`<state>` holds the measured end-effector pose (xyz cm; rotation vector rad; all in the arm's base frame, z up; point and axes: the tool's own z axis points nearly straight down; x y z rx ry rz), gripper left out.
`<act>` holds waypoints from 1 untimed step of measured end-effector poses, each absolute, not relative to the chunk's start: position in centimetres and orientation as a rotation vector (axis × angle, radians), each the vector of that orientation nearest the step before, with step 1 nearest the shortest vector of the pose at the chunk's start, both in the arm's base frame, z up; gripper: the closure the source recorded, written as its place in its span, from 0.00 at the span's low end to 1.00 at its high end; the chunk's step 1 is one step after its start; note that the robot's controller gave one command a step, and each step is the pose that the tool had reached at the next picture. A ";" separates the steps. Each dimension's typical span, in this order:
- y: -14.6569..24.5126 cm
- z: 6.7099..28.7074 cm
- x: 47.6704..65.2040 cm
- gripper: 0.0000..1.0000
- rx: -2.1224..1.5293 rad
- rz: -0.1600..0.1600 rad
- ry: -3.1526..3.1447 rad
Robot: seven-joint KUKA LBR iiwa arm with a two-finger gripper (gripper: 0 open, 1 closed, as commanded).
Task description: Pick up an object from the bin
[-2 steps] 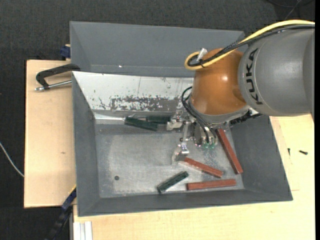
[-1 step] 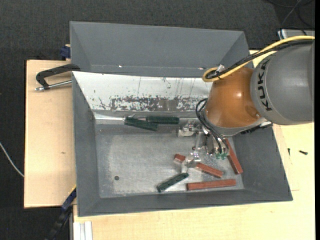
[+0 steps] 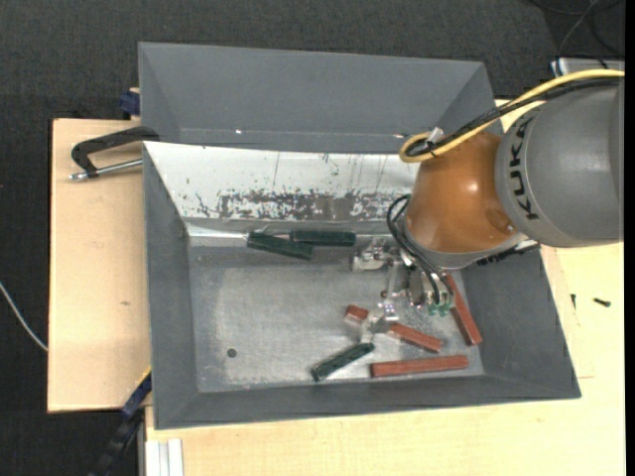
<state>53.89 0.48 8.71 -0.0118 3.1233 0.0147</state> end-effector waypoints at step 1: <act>-1.0 9.5 52.5 0.00 0.206 0.005 3.129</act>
Offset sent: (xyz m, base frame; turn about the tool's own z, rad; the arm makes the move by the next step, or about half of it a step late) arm -0.0160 -0.0158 -0.0171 0.1284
